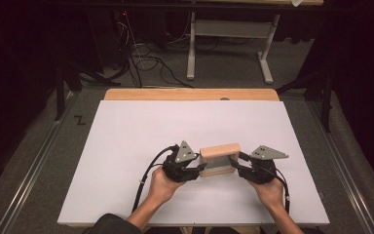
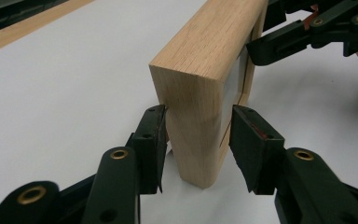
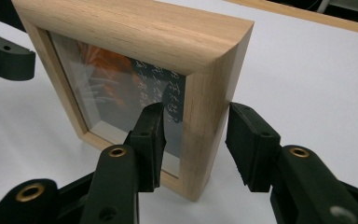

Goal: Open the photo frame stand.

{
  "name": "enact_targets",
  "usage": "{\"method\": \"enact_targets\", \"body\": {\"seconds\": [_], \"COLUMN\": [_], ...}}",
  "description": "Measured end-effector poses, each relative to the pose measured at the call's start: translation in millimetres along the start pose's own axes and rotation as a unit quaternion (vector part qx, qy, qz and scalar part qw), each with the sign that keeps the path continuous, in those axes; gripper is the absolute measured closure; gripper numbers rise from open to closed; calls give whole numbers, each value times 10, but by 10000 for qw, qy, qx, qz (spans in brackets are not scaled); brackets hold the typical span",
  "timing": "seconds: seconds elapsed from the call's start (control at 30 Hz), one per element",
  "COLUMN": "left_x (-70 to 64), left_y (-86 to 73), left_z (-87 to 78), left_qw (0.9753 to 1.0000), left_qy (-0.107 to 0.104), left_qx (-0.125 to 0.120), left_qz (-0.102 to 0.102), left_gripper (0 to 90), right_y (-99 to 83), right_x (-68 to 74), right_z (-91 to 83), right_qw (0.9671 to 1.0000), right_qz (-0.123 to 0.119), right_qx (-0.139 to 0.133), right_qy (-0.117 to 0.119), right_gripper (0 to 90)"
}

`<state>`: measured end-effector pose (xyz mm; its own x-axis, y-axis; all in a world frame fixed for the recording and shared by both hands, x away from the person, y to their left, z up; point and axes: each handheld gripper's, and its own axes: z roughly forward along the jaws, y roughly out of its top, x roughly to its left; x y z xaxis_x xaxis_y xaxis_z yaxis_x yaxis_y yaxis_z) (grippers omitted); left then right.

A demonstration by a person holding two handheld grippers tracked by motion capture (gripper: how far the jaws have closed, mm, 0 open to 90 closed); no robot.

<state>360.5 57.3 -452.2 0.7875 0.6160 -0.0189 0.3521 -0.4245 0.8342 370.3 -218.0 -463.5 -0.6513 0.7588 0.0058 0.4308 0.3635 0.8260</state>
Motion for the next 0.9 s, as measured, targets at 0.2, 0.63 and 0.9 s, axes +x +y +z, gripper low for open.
{"method": "enact_targets", "body": {"seconds": [0.2, 0.63, 0.9], "left_x": [-47, -116, -149], "left_y": [-35, -48, -45], "left_z": [-32, -23, -27], "left_qw": [9999, 9993, 9991], "left_qy": [-122, -65, -151], "left_qx": [9, 148, 149], "left_qz": [41, 343, 373], "left_gripper": [576, 550, 546], "right_y": [-13, -63, -67], "right_x": [-2, 0, -7], "right_z": [0, 4, 3], "right_qw": [10000, 9998, 9998], "right_qz": [-37, -185, -148], "right_qx": [-16, 57, 80], "right_qy": [0, -48, -49], "right_gripper": [591, 599, 598]}}
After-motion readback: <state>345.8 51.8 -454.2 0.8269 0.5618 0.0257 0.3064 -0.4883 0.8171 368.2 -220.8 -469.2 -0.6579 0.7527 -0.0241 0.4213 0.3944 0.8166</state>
